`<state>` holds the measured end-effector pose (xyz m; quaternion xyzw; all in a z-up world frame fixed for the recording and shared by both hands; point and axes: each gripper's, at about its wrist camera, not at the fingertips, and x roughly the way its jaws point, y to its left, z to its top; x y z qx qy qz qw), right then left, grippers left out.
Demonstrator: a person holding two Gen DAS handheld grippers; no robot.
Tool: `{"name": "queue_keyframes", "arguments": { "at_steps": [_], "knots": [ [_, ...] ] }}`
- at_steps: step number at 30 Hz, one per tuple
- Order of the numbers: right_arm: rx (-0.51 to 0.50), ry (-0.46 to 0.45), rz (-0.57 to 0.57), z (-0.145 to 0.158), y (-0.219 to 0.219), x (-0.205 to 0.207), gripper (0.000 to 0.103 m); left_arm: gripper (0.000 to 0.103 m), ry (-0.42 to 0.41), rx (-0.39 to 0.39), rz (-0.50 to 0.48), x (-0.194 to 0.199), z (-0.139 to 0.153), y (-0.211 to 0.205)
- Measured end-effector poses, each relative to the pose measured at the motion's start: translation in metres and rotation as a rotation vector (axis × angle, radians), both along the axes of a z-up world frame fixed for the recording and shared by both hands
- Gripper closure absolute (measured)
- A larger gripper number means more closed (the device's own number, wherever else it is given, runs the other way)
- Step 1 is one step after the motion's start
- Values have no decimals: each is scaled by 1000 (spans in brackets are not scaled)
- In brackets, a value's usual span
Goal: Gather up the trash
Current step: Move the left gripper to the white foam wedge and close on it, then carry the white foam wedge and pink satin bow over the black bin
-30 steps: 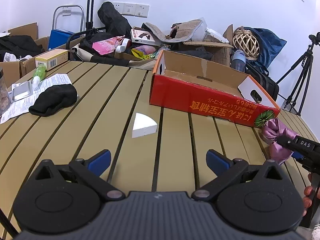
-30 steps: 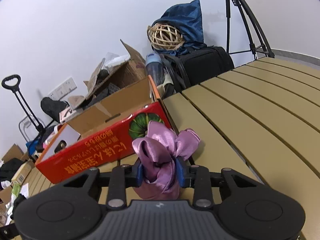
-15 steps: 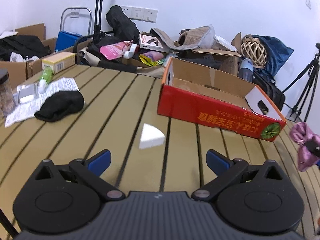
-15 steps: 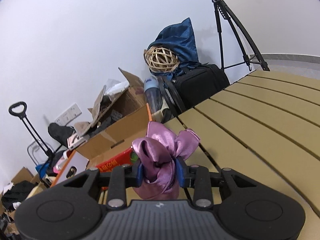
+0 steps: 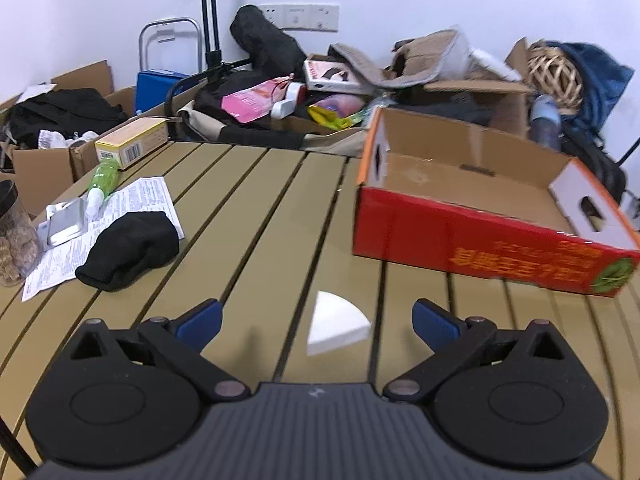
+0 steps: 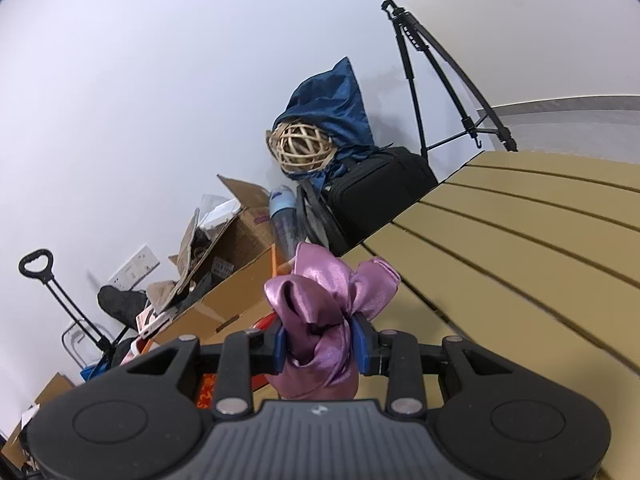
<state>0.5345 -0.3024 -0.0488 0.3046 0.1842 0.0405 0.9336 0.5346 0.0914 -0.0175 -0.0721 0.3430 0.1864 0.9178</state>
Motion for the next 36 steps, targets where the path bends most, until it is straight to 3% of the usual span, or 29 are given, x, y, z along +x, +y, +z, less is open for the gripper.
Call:
{"name": "queue_keyframes", "arguments": {
  "at_steps": [7, 11, 17, 23, 27, 36],
  "knots": [
    [18, 4, -12, -2, -10, 1, 72, 1, 48, -21, 38, 20, -17, 6],
    [20, 6, -6, -3, -10, 2, 72, 10, 57, -31, 44, 23, -23, 7],
    [21, 9, -3, -3, -8, 4, 72, 32, 65, -40, 45, 26, -28, 9],
    [20, 9, 1, -3, -7, 4, 72, 44, 55, -37, 25, 26, -28, 8],
    [21, 8, 4, -3, -7, 4, 72, 67, 47, -30, -18, 26, -28, 1],
    [16, 5, 15, -2, -7, 2, 72, 70, 22, 3, -38, 19, -23, -6]
  ]
}}
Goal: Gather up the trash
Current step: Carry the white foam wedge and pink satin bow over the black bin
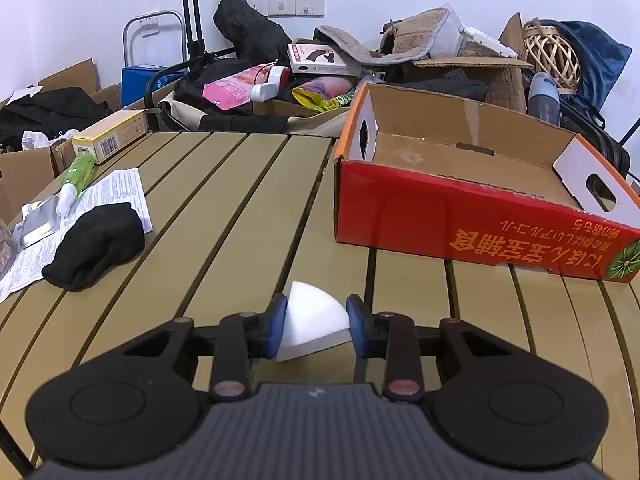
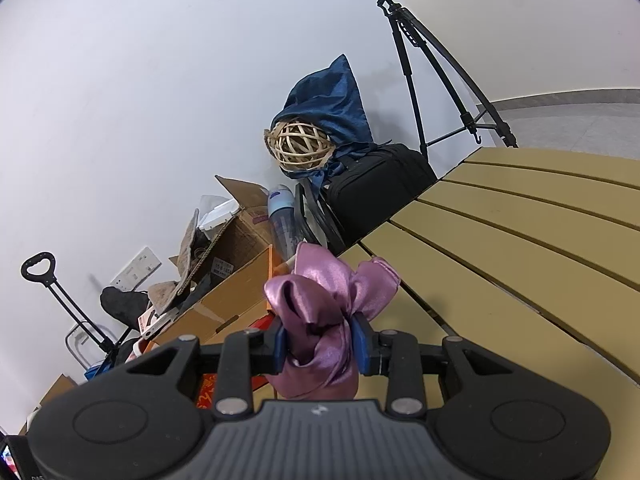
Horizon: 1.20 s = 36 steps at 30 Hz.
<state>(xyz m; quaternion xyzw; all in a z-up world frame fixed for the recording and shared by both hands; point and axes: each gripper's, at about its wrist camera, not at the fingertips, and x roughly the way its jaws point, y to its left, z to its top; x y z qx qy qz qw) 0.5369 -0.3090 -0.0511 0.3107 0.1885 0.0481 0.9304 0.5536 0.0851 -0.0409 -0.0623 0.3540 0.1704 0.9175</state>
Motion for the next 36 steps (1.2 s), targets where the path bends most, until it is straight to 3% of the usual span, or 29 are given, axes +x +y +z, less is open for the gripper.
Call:
{"name": "queue_keyframes", "arguments": {
  "at_steps": [20, 31, 36],
  "knots": [
    [-74, -43, 28, 24, -2, -28, 72, 70, -44, 7, -31, -51, 28, 0],
    [-47, -28, 62, 26, -6, -67, 72, 70, -70, 9, -53, -101, 47, -11],
    [-86, -22, 80, 24, -2, -92, 72, 70, -69, 7, -66, -129, 50, -17]
  ]
}}
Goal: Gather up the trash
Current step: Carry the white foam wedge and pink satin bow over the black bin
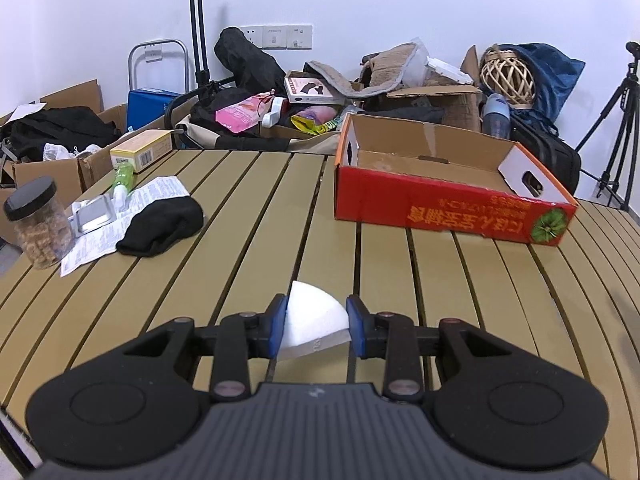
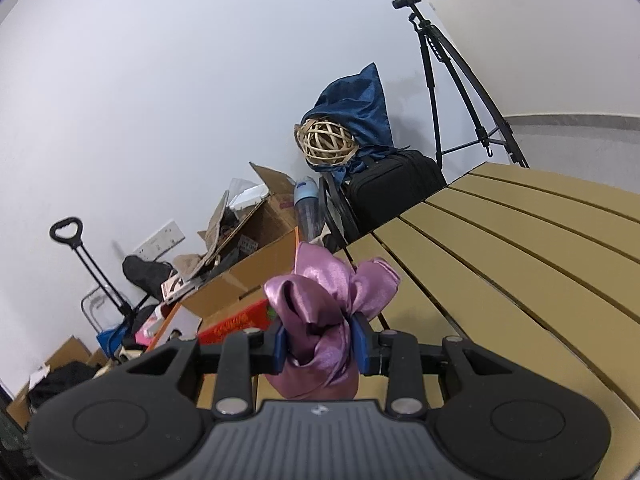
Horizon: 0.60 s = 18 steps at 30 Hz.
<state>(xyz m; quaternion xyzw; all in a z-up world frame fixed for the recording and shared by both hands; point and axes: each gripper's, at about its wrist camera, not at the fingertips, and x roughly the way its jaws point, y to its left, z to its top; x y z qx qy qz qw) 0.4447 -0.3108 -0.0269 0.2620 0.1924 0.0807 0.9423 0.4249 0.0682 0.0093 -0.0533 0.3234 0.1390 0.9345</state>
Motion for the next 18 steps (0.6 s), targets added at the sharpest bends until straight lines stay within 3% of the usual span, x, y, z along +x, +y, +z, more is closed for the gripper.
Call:
{"name": "queue_keyframes", "arguments": {
  "at_steps": [18],
  "knots": [
    [-164, -31, 117, -10, 22, -112, 72, 70, -48, -25, -93, -115, 3, -24]
  ]
}}
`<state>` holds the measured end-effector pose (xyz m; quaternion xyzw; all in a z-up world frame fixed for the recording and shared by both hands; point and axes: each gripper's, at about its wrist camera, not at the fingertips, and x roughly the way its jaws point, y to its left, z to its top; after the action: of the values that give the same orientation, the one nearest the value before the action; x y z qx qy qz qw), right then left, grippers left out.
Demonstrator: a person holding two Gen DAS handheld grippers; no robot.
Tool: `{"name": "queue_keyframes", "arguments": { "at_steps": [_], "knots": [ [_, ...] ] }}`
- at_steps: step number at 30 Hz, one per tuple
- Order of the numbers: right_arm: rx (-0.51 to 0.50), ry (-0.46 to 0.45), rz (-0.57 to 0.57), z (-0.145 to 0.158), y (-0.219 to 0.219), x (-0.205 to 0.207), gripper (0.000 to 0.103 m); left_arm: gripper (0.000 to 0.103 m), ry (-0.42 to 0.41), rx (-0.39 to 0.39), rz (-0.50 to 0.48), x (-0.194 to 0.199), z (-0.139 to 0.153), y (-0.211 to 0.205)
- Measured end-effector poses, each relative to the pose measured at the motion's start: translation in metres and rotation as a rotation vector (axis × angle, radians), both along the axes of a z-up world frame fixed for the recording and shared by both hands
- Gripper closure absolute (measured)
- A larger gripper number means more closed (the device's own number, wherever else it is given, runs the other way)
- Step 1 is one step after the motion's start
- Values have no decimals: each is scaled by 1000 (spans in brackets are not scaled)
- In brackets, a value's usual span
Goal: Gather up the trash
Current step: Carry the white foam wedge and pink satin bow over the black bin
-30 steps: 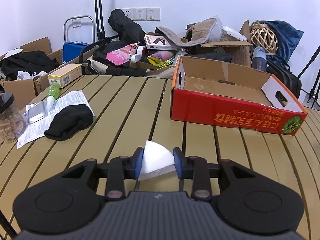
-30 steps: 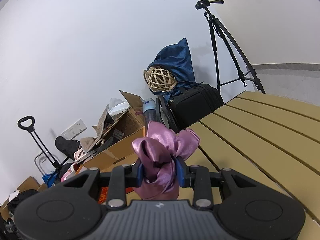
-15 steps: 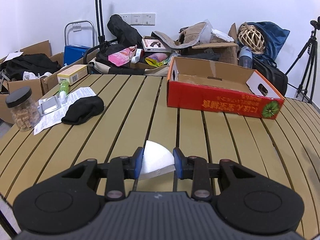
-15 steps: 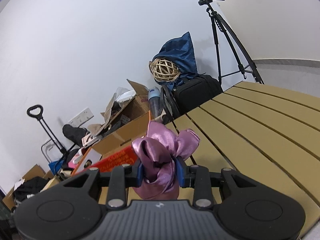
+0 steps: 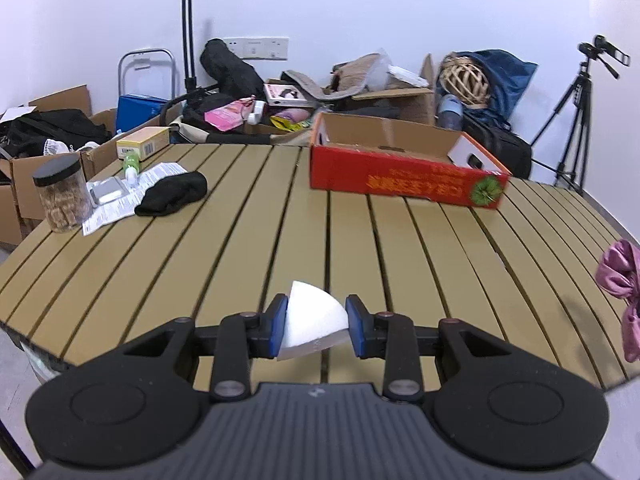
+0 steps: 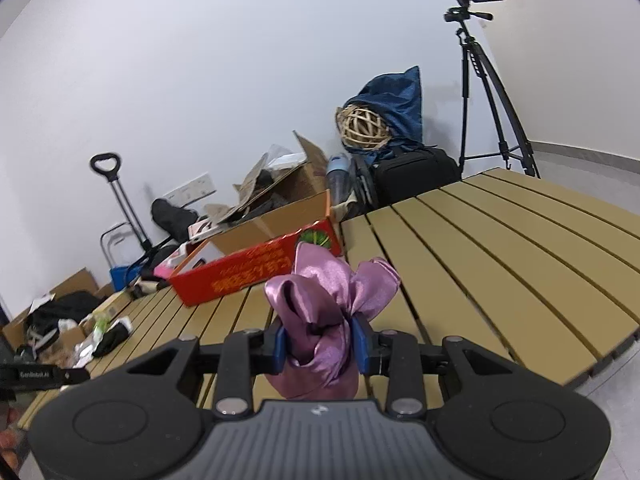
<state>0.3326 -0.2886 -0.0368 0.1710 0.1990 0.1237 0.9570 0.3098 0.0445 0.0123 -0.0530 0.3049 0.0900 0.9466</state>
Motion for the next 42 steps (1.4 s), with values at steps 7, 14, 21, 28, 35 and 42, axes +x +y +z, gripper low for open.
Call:
{"name": "queue_keyframes", "arguments": {
  "at_steps": [7, 14, 21, 28, 35, 42],
  "knots": [
    [-48, -10, 59, -8, 7, -40, 72, 70, 5, -11, -72, -41, -12, -15],
    [-84, 5, 118, -25, 13, -76, 72, 70, 21, -15, -133, -77, -25, -25],
    [-117, 93, 193, -53, 27, -103, 72, 70, 43, -5, -168, -105, -43, -28],
    [-204, 246, 269, -96, 55, -119, 72, 70, 104, 2, -178, -123, -75, -27],
    [-308, 353, 332, -130, 83, -138, 72, 70, 195, 9, -167, -136, -116, -20],
    [-380, 425, 348, -149, 102, -145, 72, 71, 284, 28, -146, -149, -154, -7]
  ]
}}
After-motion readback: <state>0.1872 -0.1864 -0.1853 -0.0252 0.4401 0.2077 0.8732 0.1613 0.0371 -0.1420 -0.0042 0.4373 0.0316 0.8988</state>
